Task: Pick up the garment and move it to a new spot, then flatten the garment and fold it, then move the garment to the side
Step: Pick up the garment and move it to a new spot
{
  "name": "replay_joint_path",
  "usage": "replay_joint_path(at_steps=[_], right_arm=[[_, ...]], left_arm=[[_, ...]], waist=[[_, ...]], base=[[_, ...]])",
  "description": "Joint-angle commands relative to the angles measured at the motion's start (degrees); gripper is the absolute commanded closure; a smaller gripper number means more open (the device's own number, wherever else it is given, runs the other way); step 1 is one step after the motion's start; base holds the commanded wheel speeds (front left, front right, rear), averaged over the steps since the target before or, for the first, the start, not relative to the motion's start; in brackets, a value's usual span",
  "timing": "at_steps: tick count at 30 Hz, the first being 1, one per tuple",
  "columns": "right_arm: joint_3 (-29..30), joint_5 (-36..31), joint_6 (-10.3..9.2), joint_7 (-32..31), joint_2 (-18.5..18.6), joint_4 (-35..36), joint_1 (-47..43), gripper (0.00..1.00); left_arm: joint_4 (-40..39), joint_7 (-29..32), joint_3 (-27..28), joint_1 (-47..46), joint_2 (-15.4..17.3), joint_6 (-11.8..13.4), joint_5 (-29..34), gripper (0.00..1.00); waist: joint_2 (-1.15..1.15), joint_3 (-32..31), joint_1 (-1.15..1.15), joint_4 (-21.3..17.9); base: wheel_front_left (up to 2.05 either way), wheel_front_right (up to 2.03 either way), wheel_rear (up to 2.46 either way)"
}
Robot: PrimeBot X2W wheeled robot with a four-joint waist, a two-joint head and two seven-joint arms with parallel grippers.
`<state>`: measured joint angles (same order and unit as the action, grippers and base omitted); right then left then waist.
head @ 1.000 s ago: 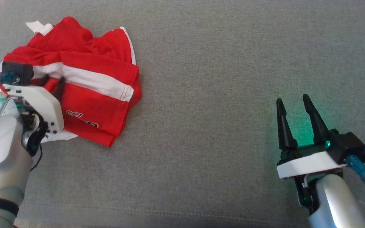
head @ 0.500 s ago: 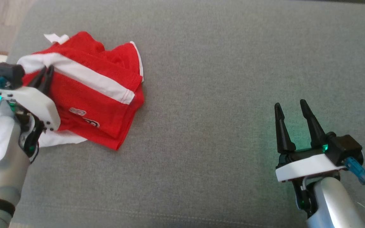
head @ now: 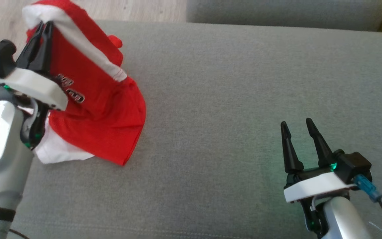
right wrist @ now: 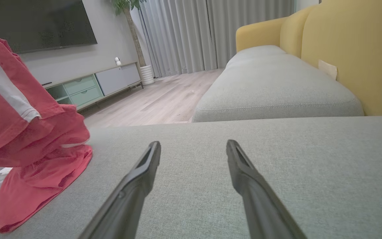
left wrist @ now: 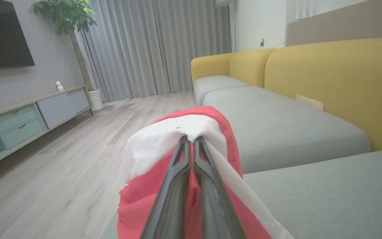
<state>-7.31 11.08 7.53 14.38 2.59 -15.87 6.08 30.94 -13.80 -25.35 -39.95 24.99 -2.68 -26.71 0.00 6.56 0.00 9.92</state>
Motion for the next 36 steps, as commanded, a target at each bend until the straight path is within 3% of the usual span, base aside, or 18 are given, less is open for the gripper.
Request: replay_joint_path(at_steps=[1, 9, 17, 27, 32, 33, 34, 36], right_arm=[[-1.7, 0.6, -0.04, 0.6, 0.3, 1.6, 0.3, 0.0], [-2.9, 1.6, -0.04, 0.6, 0.3, 1.8, 0.0, 0.0], [-5.1, 2.9, -0.04, 0.6, 0.3, 2.9, 1.7, 0.0], [-7.0, 4.6, -0.04, 0.6, 0.3, 5.0, 4.0, 0.0], [-7.8, 5.6, -0.04, 0.6, 0.3, 5.8, 4.6, 0.0], [-7.9, 5.7, -0.04, 0.6, 0.3, 5.9, 4.6, 0.0], [-8.0, 5.9, -0.04, 0.6, 0.3, 6.0, 4.7, 0.0], [-7.9, 6.0, -0.04, 0.6, 0.3, 6.1, 4.7, 0.0]], left_arm=[[-4.5, -0.7, 2.3, -1.4, 2.6, 1.1, 0.6, 1.0], [-14.5, 2.1, 0.5, 1.0, 0.0, 2.9, -0.1, 1.0], [-20.8, 5.2, -3.0, 1.3, -6.1, 5.2, -0.7, 1.0], [-17.3, 3.2, -5.5, -3.6, -15.6, 8.1, -0.5, 1.0], [-10.4, 2.3, -6.2, -5.9, -18.0, 8.4, -0.4, 1.0], [-8.6, 2.1, -6.4, -6.2, -18.3, 8.4, -0.3, 0.63], [-6.9, 1.8, -6.5, -6.5, -18.5, 8.3, -0.3, 0.0], [-3.8, 1.1, -6.6, -7.1, -18.9, 8.0, -0.3, 0.0]], waist=[[0.0, -1.1, 0.0, -1.0], [0.0, -3.1, 0.0, -4.2], [0.0, -2.4, 0.0, -11.9], [0.0, 0.7, 0.0, -23.5], [0.0, 2.2, 0.0, -27.4], [0.0, 2.5, 0.0, -27.8], [0.0, 2.7, 0.0, -28.2], [0.0, 3.0, 0.0, -28.4]], base=[[0.0, 0.0, 0.0], [0.0, 0.0, 0.0], [0.0, 0.0, 0.0], [0.0, 0.0, 0.0], [0.0, 0.0, 0.0], [0.0, 0.0, 0.0], [0.0, 0.0, 0.0], [0.0, 0.0, 0.0]])
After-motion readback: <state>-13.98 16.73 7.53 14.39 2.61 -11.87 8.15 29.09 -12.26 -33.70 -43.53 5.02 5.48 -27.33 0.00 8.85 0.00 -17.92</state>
